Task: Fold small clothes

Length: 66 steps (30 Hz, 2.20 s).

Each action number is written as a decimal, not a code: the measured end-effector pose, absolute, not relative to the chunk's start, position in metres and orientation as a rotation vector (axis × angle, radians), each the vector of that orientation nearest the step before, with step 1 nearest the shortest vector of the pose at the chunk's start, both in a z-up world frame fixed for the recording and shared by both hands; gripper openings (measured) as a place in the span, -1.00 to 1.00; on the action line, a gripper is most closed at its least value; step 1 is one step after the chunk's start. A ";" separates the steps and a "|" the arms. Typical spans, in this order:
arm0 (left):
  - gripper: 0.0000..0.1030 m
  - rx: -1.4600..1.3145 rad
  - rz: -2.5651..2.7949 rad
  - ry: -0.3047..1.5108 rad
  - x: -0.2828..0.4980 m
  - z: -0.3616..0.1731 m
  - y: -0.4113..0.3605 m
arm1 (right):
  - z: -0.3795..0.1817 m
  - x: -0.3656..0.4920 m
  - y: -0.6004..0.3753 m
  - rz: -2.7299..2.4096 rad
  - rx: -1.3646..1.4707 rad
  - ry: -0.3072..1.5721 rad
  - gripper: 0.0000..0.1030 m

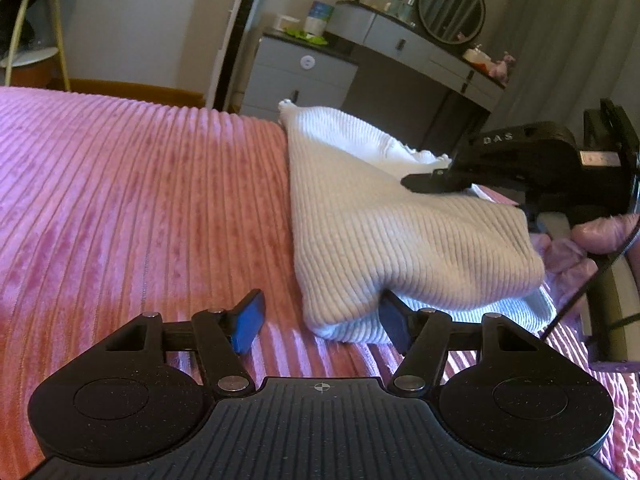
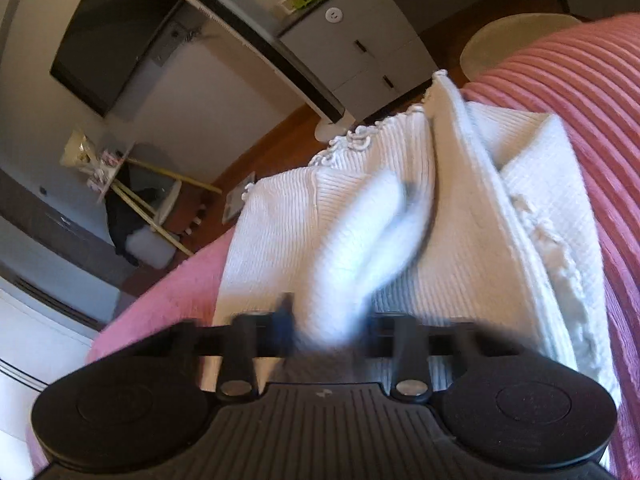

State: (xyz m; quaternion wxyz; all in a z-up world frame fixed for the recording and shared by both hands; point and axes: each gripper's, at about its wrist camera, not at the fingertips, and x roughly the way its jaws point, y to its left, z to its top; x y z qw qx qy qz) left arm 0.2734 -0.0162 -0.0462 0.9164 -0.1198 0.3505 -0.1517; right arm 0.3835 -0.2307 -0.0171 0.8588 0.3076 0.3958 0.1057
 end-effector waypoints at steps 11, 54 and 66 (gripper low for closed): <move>0.38 -0.248 -0.350 0.717 0.270 -0.045 -0.023 | 0.053 0.342 -0.199 0.107 -0.154 0.466 -0.56; -0.43 -0.306 -0.301 0.742 0.284 -0.041 -0.051 | -0.045 0.237 -0.308 0.096 0.906 0.461 -0.70; -0.36 -0.234 -0.263 0.843 0.288 -0.039 -0.052 | -0.059 0.237 -0.305 0.075 0.837 0.524 -0.69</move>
